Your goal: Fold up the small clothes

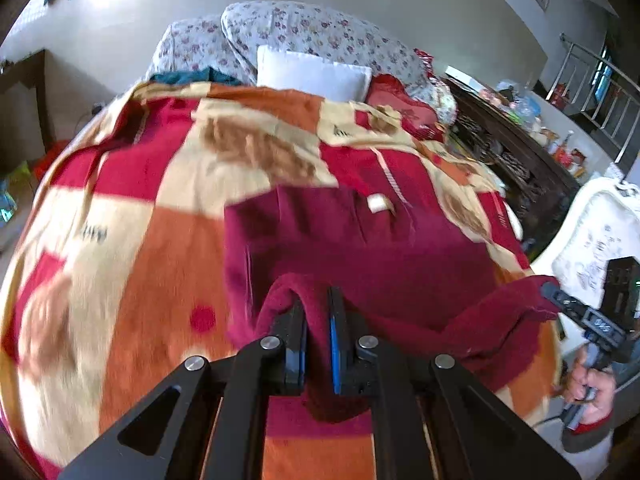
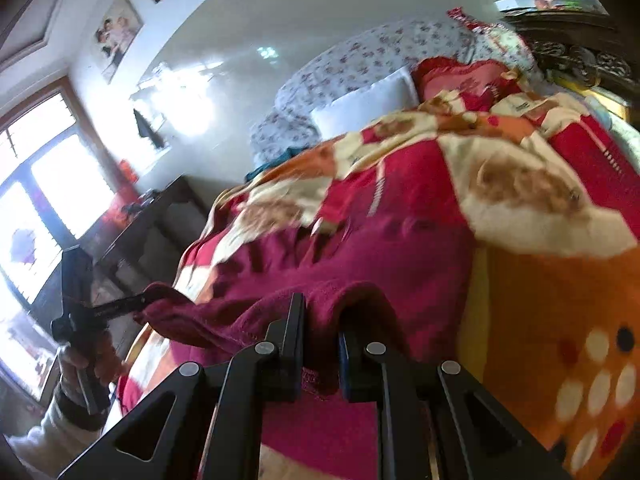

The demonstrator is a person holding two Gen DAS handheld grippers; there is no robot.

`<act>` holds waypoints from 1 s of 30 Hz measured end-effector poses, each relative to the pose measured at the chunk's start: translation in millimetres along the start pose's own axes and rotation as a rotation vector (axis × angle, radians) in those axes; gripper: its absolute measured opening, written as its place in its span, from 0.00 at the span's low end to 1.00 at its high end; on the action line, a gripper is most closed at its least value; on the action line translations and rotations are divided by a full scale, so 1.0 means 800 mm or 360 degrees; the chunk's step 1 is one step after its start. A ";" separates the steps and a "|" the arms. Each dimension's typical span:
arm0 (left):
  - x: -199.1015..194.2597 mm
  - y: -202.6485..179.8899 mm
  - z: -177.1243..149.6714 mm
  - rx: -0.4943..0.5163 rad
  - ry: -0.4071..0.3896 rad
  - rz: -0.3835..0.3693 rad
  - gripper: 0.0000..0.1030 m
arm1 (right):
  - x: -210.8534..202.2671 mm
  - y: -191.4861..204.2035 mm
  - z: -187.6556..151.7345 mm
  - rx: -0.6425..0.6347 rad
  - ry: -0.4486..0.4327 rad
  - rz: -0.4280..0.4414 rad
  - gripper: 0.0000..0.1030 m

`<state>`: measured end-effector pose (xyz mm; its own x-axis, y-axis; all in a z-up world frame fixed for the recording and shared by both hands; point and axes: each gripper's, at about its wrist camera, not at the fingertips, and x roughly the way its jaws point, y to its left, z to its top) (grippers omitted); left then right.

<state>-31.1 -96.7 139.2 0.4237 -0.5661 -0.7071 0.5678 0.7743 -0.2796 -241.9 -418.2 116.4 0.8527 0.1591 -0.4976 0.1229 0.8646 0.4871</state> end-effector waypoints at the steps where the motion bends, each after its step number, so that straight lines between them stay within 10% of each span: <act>1: 0.011 0.001 0.011 -0.0009 -0.0003 0.0013 0.08 | 0.007 -0.005 0.010 0.0008 -0.0002 -0.0008 0.14; 15: 0.130 0.036 0.081 -0.0198 0.0165 -0.0022 0.25 | 0.125 -0.117 0.064 0.0481 0.0136 -0.0004 0.19; 20: 0.091 0.056 0.096 -0.0281 -0.0089 0.0050 0.68 | 0.081 -0.103 0.084 0.0403 -0.0125 -0.0077 0.72; 26: 0.076 0.040 0.092 -0.0192 -0.0092 0.0030 0.68 | 0.076 -0.055 0.083 0.0178 -0.0070 -0.0058 0.70; 30: 0.094 0.009 0.082 -0.0043 -0.0060 0.0090 0.68 | 0.121 -0.027 0.069 -0.0052 0.0090 -0.0228 0.50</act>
<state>51.3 -152.1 126.4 0.4810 -0.5313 -0.6973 0.5232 0.8122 -0.2580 -134.0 -447.8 97.5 0.7974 0.0590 -0.6006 0.2240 0.8952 0.3853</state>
